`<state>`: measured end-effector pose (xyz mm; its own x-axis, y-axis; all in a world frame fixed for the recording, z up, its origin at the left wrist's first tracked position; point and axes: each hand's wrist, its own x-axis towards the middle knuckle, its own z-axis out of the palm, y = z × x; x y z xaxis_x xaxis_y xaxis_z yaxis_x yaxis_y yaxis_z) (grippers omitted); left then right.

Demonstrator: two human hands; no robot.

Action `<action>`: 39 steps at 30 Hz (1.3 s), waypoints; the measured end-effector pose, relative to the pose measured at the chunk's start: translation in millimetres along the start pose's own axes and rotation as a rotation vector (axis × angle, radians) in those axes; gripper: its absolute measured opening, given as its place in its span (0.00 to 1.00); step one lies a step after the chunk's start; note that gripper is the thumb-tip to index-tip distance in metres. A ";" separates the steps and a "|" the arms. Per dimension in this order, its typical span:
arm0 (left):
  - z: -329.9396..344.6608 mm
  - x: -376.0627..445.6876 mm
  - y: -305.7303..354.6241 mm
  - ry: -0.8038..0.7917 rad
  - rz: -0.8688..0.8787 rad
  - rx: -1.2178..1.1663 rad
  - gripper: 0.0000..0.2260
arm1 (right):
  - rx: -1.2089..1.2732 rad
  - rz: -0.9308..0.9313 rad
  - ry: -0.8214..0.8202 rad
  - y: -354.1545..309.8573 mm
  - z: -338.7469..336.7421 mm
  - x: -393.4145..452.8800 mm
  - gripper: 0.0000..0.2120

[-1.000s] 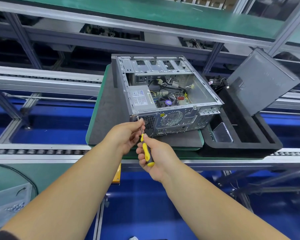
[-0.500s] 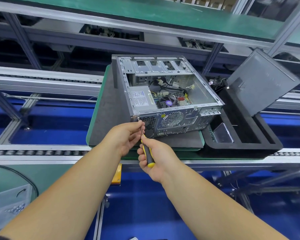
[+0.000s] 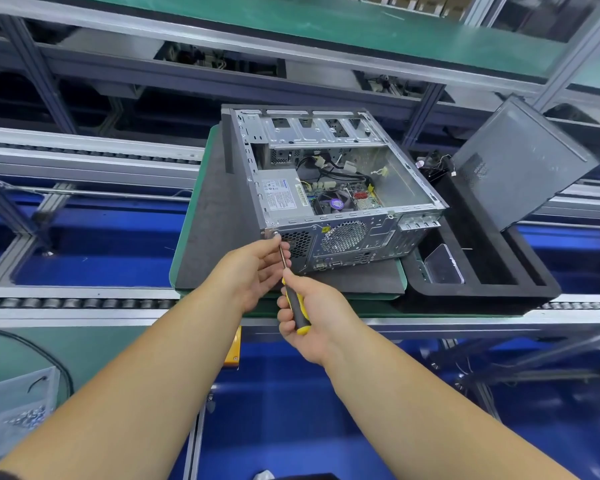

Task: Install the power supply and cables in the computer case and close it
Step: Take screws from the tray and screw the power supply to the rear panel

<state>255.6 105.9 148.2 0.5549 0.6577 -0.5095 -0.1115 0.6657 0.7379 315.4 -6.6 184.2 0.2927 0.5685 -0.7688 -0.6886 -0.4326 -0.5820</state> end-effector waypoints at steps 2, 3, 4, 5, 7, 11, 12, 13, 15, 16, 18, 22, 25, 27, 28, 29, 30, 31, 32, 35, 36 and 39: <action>-1.9 -1.0 1.4 -0.047 -0.014 -0.022 0.08 | -0.003 -0.006 -0.012 -1.8 0.2 -0.5 0.16; -2.4 -1.7 2.1 -0.056 -0.018 -0.030 0.08 | -0.008 -0.002 -0.005 -2.7 0.2 -0.6 0.18; -2.9 -2.3 2.5 -0.059 -0.018 -0.031 0.07 | -0.014 0.005 0.009 -3.7 0.0 -0.6 0.20; -2.6 -2.8 2.8 -0.055 -0.017 -0.027 0.07 | -0.021 0.014 0.022 -4.6 -0.6 0.1 0.21; -2.0 -2.9 2.5 -0.037 -0.010 -0.010 0.07 | -0.026 0.036 0.017 -5.4 -0.7 1.0 0.23; -1.1 -0.5 1.4 0.003 -0.001 -0.026 0.05 | -0.020 0.002 -0.007 -4.5 0.7 1.8 0.17; -1.1 0.3 0.9 0.010 0.002 -0.027 0.05 | -0.031 -0.014 -0.008 -3.8 0.4 1.4 0.14; -0.9 0.9 0.5 0.017 0.005 -0.028 0.05 | -0.036 -0.024 -0.013 -3.1 0.2 0.9 0.12; -0.9 1.9 -0.6 0.036 0.005 -0.027 0.04 | -0.032 -0.021 -0.033 -3.4 -0.2 -0.1 0.13; -1.1 2.3 -1.2 0.042 0.004 -0.022 0.05 | -0.028 -0.014 -0.040 -3.7 -0.1 -0.2 0.14; -1.7 2.3 -1.6 0.034 0.000 -0.014 0.06 | -0.029 -0.011 -0.031 -4.4 0.1 0.4 0.17; -5.3 2.5 0.5 -0.047 -0.012 -0.026 0.08 | -0.043 -0.006 0.022 -6.5 -1.4 2.3 0.18; -7.7 2.6 0.9 -0.056 -0.007 -0.017 0.07 | 0.000 0.023 0.001 -8.0 -3.2 3.4 0.20; -7.0 2.6 0.0 -0.039 -0.001 -0.045 0.06 | 0.004 0.011 -0.022 -7.7 -3.2 3.7 0.20; -6.3 2.6 -0.2 -0.032 0.002 -0.061 0.06 | -0.007 -0.002 -0.027 -7.2 -3.1 3.7 0.17; -5.4 2.9 -0.5 -0.025 0.006 -0.068 0.06 | -0.021 -0.018 -0.028 -6.4 -3.3 3.5 0.14; -4.9 3.5 -0.9 -0.014 0.011 -0.065 0.05 | -0.034 -0.031 -0.025 -6.0 -3.7 3.3 0.11; -4.4 3.9 -1.3 0.000 0.016 -0.060 0.04 | -0.044 -0.038 -0.022 -5.7 -4.2 3.1 0.10; -4.1 4.1 -1.7 0.014 0.018 -0.057 0.04 | -0.051 -0.038 -0.021 -5.7 -4.4 2.7 0.09; -2.8 4.7 -2.7 0.046 0.017 -0.061 0.06 | -0.072 -0.019 -0.020 -6.1 -3.9 1.8 0.14; -2.6 4.6 -2.6 0.044 0.016 -0.055 0.05 | -0.076 -0.015 -0.011 -6.6 -3.8 2.0 0.17; -3.2 3.4 -1.3 -0.030 0.012 -0.033 0.07 | -0.062 -0.014 0.001 -8.7 -4.2 3.3 0.20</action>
<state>255.0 108.4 144.1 0.5776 0.6552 -0.4868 -0.1449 0.6692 0.7288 325.1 -3.9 185.6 0.3029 0.5740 -0.7608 -0.6422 -0.4668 -0.6079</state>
